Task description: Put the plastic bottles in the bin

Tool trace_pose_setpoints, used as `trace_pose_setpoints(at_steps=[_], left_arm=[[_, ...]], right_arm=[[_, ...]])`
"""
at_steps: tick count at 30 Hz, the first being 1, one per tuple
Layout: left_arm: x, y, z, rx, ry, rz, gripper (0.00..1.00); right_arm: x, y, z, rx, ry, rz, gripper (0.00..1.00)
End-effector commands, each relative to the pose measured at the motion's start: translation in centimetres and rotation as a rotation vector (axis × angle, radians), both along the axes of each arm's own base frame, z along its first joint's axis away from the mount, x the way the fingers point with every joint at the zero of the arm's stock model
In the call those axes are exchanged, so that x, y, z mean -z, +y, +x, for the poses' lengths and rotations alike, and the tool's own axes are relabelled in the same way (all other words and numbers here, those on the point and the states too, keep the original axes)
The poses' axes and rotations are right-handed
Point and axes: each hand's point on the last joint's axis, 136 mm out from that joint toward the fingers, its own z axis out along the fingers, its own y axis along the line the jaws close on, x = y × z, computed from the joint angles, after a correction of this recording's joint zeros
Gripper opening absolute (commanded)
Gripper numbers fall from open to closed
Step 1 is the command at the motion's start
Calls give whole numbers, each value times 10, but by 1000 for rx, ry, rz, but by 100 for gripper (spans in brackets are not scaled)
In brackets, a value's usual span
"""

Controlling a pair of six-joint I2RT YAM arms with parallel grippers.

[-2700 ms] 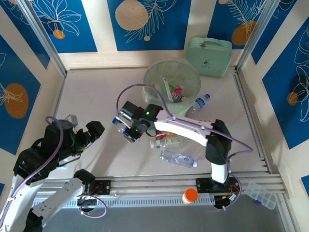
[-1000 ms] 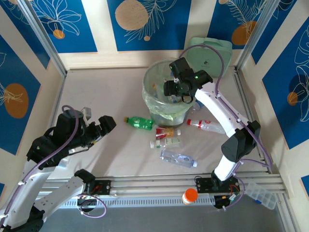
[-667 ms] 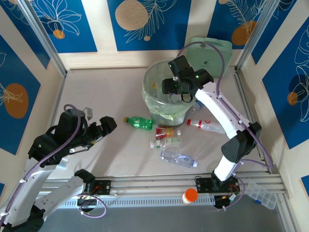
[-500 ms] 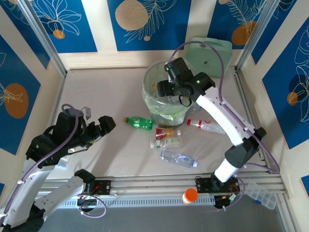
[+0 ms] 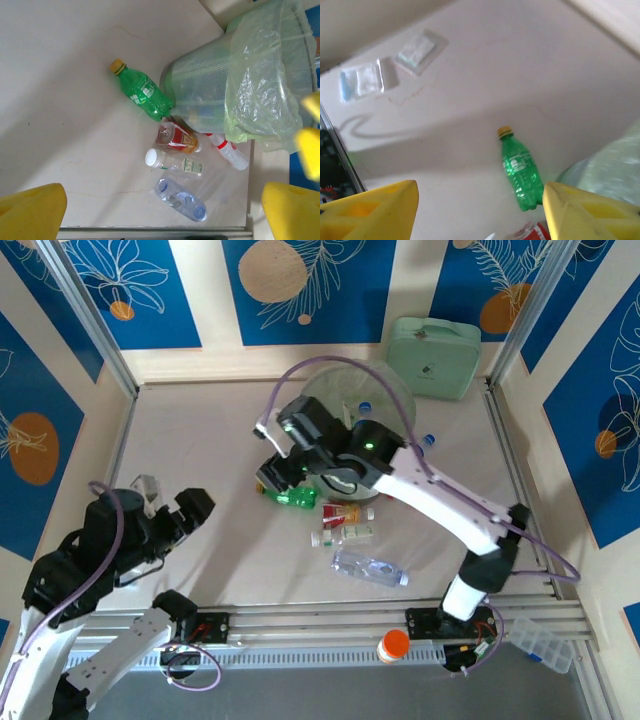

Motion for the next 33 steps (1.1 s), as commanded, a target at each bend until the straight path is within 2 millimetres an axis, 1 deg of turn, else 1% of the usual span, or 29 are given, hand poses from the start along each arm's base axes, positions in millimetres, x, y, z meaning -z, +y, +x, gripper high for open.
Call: trace_pose_setpoints(at_steps=[1,3,5,7,11,13,14,15,17,18,19,22,26,30,33], left_arm=[[-5,21,-10,-103,-11,-18,99],[-8,26,-15,-123,-21,-34,99],[-10,28,-18,-127,-28,-45,99],[-10,28,-20,-119,-27,-43,99],[-5,27,-22,-106,-9,-36,99],[-2,25,-21,-107,4,-40,99],[2,22,-20,-106,18,-51,99],[5,18,-18,-101,26,-67,99],[9,11,-15,-88,37,-93,99],[10,9,-14,-87,44,-98,99],[11,8,-13,-83,47,-98,99],[10,7,-13,-68,53,-79,99],[11,8,-15,-56,58,-60,99],[13,9,-16,-50,61,-45,99],[13,9,-15,-45,60,-39,99]], right_arm=[[44,14,-5,-37,81,-112,67],[64,19,5,-5,82,-166,68],[84,19,22,81,68,-212,72],[103,23,31,119,96,-230,76],[140,29,51,192,138,-279,87],[156,32,59,218,144,-307,91],[165,33,63,226,152,-319,92],[172,34,67,236,155,-330,95],[187,35,75,260,157,-355,97],[196,35,79,269,155,-371,100],[203,36,84,276,148,-388,99],[221,33,94,295,147,-421,99],[237,29,102,316,179,-435,99],[254,24,101,306,190,-474,99],[265,21,96,295,219,-493,100]])
